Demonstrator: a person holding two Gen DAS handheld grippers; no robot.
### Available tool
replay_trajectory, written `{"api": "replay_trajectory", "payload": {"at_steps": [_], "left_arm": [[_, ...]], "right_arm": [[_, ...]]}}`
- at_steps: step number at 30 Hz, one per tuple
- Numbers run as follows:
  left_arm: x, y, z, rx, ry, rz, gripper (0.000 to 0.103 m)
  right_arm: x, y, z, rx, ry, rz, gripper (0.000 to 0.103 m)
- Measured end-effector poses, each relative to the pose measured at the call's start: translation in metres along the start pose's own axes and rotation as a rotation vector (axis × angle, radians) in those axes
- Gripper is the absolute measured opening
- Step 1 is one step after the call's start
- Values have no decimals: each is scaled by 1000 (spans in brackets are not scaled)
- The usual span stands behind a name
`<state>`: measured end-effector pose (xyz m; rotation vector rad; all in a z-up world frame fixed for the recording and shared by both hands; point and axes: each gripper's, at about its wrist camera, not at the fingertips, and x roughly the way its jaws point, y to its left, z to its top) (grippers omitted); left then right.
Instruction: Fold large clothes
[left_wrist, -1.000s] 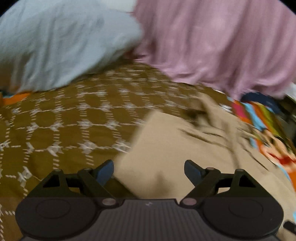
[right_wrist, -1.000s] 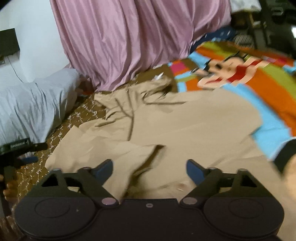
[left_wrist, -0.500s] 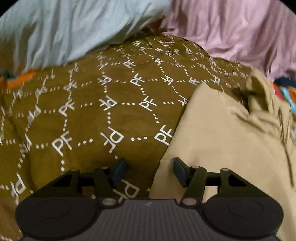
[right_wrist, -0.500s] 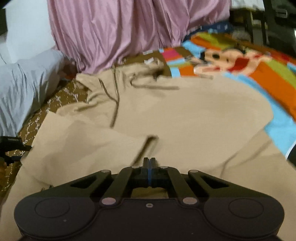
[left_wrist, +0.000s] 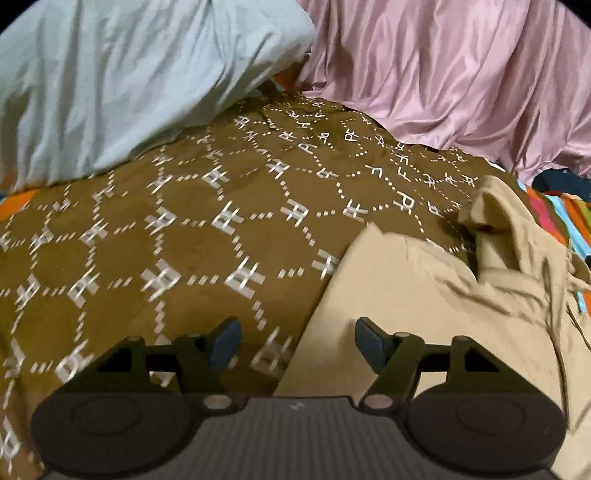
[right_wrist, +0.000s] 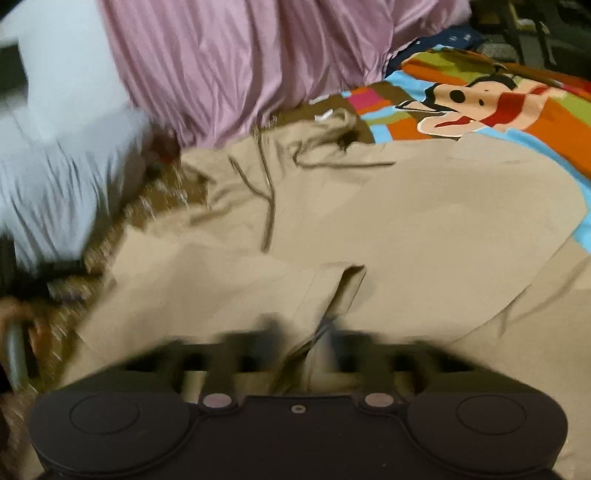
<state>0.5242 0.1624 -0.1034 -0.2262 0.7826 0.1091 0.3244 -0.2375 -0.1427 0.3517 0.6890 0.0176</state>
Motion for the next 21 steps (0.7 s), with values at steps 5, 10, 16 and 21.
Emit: {"api": "replay_trajectory", "payload": {"at_steps": [5, 10, 16, 21], "left_arm": [[29, -12, 21, -64, -9, -10, 73], [64, -19, 18, -20, 55, 104, 68], [32, -8, 13, -54, 63, 75, 68], [-37, 9, -9, -78, 28, 3, 84]], "right_arm": [[-3, 2, -9, -48, -18, -24, 0], [4, 1, -18, -56, -14, -35, 0], [5, -2, -18, -43, -16, -25, 2], [-15, -4, -14, -24, -33, -1, 20]]}}
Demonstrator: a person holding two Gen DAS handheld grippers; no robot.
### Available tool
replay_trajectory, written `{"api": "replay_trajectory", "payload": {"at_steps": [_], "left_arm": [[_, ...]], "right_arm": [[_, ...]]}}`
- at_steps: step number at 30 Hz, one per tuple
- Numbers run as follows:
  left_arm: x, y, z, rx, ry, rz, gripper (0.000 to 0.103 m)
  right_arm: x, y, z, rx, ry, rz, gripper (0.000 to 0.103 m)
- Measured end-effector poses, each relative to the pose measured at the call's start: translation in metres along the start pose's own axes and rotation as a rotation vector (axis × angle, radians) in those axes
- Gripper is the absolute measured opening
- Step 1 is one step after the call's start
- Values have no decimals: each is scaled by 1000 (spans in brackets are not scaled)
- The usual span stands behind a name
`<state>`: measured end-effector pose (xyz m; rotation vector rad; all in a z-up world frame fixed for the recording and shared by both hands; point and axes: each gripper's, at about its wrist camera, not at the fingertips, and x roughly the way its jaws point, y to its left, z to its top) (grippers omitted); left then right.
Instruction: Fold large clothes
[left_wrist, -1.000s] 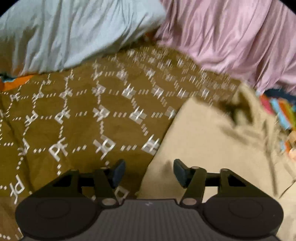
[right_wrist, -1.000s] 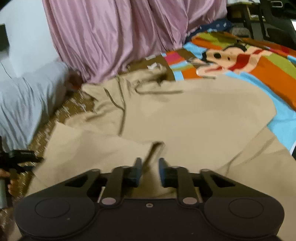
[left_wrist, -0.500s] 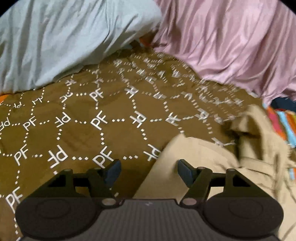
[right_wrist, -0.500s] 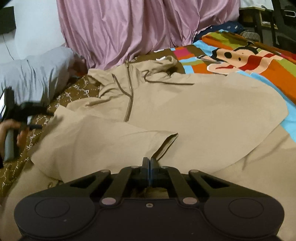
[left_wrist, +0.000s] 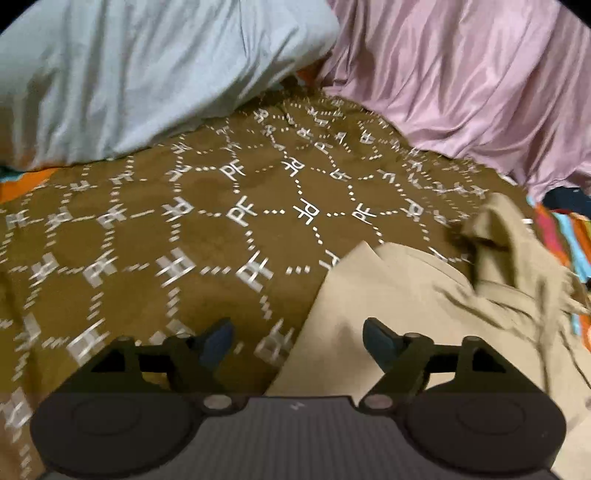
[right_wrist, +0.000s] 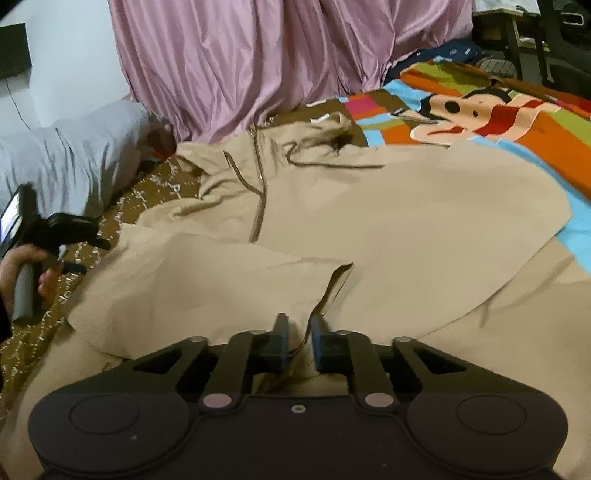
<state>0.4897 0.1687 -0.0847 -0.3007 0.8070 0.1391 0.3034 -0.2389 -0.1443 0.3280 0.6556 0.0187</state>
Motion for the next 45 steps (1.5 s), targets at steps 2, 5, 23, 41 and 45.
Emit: {"api": "replay_trajectory", "payload": {"at_steps": [2, 5, 23, 41, 45], "left_arm": [[-29, 6, -10, 9, 1, -29, 88], [-77, 15, -32, 17, -6, -65, 98], [-261, 14, -211, 322, -18, -180, 102], [-258, 6, -254, 427, 58, -146, 102], [-265, 2, -256, 437, 41, -153, 102]], "right_arm": [[-14, -1, 1, -11, -5, 3, 29], [-44, -7, 1, -50, -7, 3, 48], [-200, -46, -65, -530, 108, -117, 96], [-181, -46, -101, -1019, 8, -466, 96], [-163, -51, -91, -1044, 19, -454, 77]]}}
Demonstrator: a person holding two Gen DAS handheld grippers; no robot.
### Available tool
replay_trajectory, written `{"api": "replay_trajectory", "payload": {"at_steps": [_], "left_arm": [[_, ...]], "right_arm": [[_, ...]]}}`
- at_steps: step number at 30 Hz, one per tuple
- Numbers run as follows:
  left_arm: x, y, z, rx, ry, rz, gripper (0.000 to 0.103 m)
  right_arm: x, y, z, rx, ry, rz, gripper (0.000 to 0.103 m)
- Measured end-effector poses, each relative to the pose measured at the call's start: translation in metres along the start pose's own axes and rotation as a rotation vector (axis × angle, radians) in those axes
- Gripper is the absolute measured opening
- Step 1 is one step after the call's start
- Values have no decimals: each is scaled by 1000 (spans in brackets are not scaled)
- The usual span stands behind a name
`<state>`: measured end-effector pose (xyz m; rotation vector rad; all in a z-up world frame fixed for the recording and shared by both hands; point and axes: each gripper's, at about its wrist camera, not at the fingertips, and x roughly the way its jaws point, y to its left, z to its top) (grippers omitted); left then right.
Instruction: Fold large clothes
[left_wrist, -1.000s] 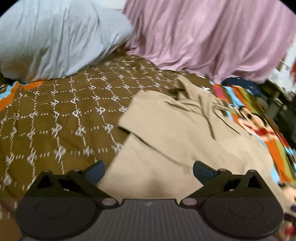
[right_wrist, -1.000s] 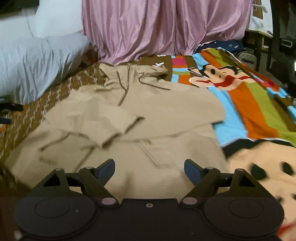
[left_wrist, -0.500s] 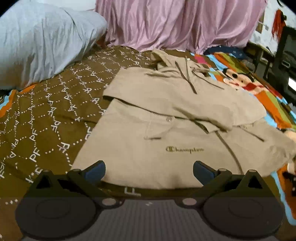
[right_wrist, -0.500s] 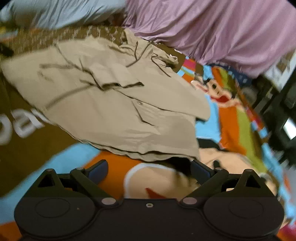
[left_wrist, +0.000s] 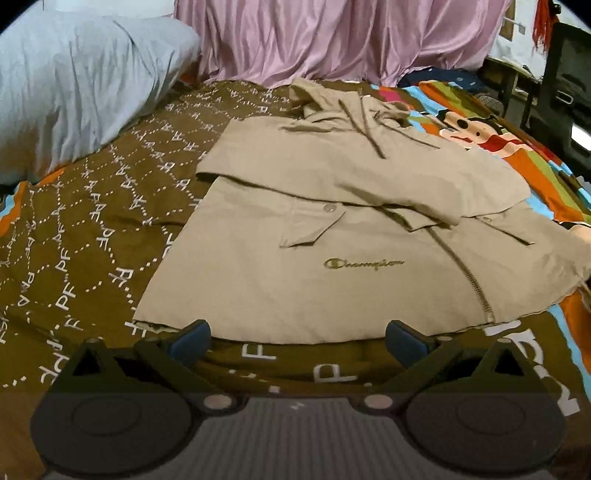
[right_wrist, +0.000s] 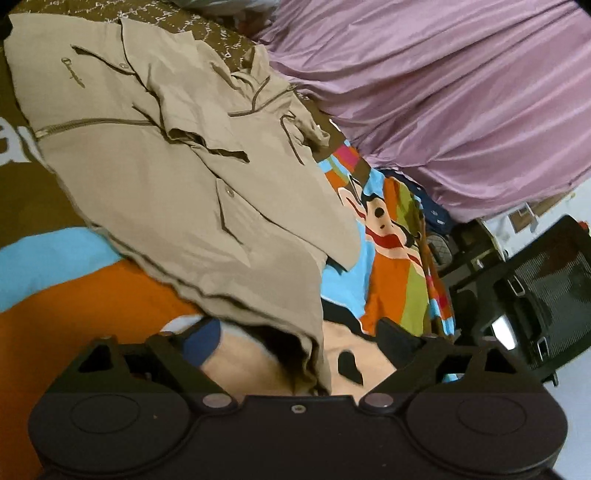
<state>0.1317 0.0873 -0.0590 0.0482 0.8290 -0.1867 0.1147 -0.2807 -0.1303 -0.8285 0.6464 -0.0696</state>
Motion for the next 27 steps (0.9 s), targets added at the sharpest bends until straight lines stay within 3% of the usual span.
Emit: {"api": "replay_trajectory", "payload": {"at_steps": [3, 6, 11, 14, 18, 22, 25, 27], "left_arm": [[-7, -12, 0, 37, -39, -49, 102], [-5, -30, 0, 95, -42, -100, 102], [11, -73, 0, 234, -4, -143, 102], [27, -94, 1, 334, 23, -62, 99], [39, -84, 14, 268, 39, 11, 91], [42, -60, 25, 231, 21, 132, 81], [35, -40, 28, 216, -6, 183, 77], [32, -33, 30, 225, -16, 177, 77]], "right_arm": [[9, -9, 12, 41, -9, 38, 54], [5, -27, 26, 167, -50, 83, 36], [-1, -50, 51, 302, -109, 111, 16], [-3, -68, 62, 427, -127, 135, 11], [-4, -90, 69, 553, -154, 157, 10], [-7, -96, 69, 563, -175, 150, 9], [-11, -94, 63, 563, -186, 130, 9], [-13, -92, 56, 572, -191, 118, 9]]}}
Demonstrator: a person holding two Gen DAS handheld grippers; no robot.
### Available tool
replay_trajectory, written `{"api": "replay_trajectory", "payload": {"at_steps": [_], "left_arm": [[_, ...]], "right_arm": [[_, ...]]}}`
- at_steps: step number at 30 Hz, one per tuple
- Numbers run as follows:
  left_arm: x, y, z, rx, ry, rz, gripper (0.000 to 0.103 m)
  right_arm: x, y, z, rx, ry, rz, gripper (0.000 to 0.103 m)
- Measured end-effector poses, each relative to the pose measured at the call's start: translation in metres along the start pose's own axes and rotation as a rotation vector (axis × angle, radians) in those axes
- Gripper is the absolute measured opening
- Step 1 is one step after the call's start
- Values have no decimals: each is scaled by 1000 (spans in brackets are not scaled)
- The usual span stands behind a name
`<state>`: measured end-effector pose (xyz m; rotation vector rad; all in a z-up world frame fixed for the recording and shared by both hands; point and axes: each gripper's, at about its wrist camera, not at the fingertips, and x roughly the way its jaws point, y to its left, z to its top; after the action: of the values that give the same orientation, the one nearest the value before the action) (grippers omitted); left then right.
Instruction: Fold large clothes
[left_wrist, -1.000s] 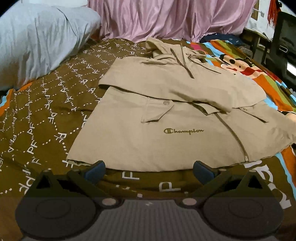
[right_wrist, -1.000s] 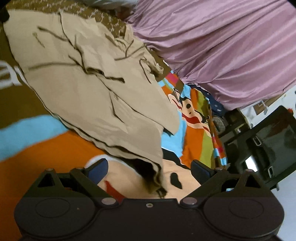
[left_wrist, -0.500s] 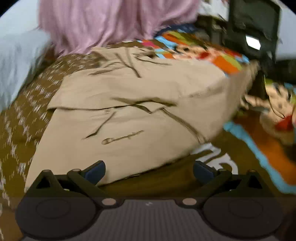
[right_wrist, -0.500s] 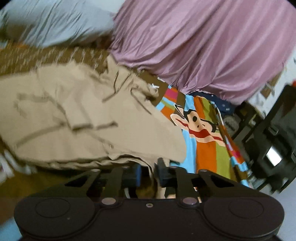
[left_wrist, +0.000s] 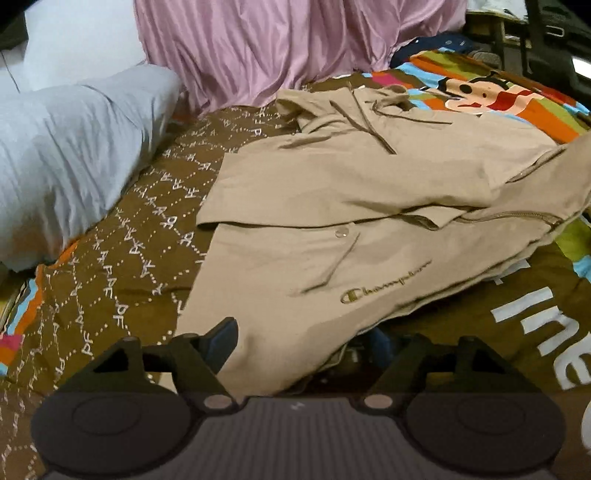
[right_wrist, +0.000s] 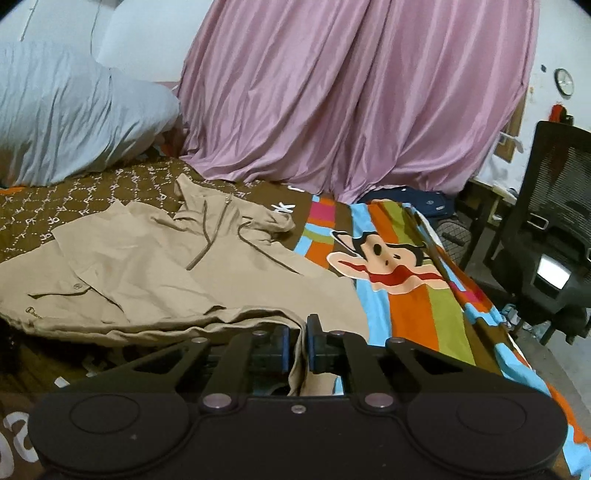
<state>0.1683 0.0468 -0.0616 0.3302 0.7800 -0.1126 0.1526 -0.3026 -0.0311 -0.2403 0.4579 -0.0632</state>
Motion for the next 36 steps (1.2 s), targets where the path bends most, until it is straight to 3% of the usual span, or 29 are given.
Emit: {"api": "replay_trajectory", "payload": {"at_steps": [2, 4, 6, 9, 11, 17, 21, 25, 28, 32, 34, 36], "left_arm": [[0, 2, 0, 9, 0, 19, 75], [1, 3, -1, 15, 7, 24, 61], [-1, 4, -1, -18, 7, -14, 25], [-9, 6, 0, -66, -43, -33, 11], [-16, 7, 0, -75, -77, -31, 7], [-64, 19, 7, -71, -163, -32, 4], [-106, 22, 10, -36, -169, -66, 4], [-132, 13, 1, 65, -154, -93, 4], [-127, 0, -11, 115, -116, -134, 5], [-116, -17, -26, 185, -67, -122, 7], [-112, -21, -32, 191, -51, -92, 13], [-107, -20, -38, 162, -31, -84, 26]], "right_arm": [[-2, 0, -6, 8, 6, -1, 8], [-4, 1, -13, 3, 15, -8, 8], [-8, 3, -20, 9, 19, -8, 8], [-11, 4, -26, 17, 30, -2, 7], [-14, 5, -29, 25, 33, 6, 7], [-34, 6, -36, -10, 4, 3, 5], [-65, 5, -30, -59, -34, -14, 5], [-107, 5, -30, -122, -50, -32, 5], [-120, 2, -43, -125, 4, -33, 5], [-115, 6, -69, -125, 106, -3, 6], [-111, 13, -79, -152, 128, -12, 6], [-106, 16, -85, -159, 153, -20, 9]]}}
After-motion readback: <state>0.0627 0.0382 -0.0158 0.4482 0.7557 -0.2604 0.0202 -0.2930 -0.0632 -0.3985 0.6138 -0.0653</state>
